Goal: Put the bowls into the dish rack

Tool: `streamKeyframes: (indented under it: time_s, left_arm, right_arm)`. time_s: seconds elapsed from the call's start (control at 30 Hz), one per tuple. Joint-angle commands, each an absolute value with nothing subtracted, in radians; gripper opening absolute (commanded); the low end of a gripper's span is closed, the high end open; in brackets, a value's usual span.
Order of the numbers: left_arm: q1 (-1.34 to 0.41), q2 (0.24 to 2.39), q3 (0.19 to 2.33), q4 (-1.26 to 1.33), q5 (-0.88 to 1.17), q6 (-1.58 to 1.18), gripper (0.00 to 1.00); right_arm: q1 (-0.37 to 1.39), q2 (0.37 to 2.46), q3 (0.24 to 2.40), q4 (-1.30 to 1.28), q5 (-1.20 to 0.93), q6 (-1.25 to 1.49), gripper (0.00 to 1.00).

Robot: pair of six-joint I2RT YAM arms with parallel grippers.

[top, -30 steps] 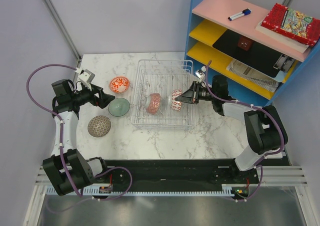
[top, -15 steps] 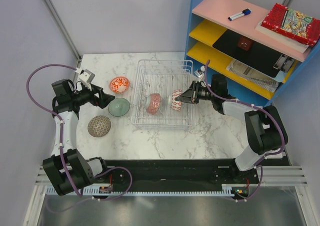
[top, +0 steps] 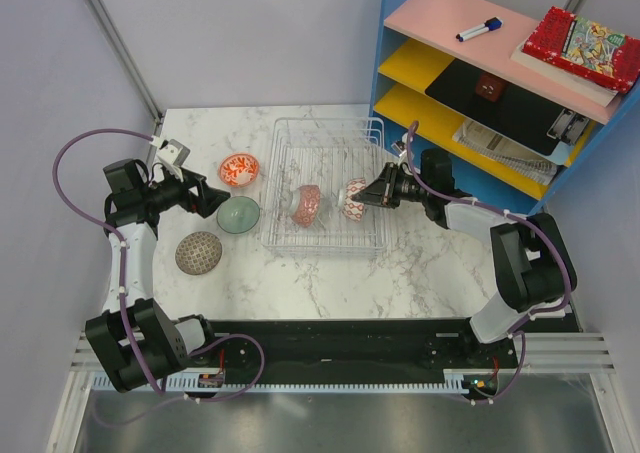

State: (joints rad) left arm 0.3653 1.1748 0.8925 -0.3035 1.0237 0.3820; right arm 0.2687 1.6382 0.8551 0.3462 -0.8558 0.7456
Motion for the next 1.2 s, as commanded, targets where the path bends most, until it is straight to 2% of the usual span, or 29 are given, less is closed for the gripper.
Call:
streamKeyframes:
  time_s: [0.0,0.37,0.77,1.17]
  left_arm:
    - [0.371,1.149,0.89,-0.273,1.043,0.365,1.0]
    - [0.371,1.144,0.885,-0.273,1.039,0.368,1.0]
    - [0.371,1.141,0.885,-0.273,1.04,0.373,1.0]
    - [0.371,1.134,0.887,-0.273,1.037,0.376,1.0]
  right_arm:
    - [0.273,1.669,0.856,0.186,-0.585,0.6,0.0]
    - [0.302,1.638,0.871,0.137,-0.508,0.569,0.0]
    - [0.354,1.625,0.953,-0.034,-0.371,0.413,0.0]
    - [0.376,1.623,0.95,-0.098,-0.337,0.347,0.0]
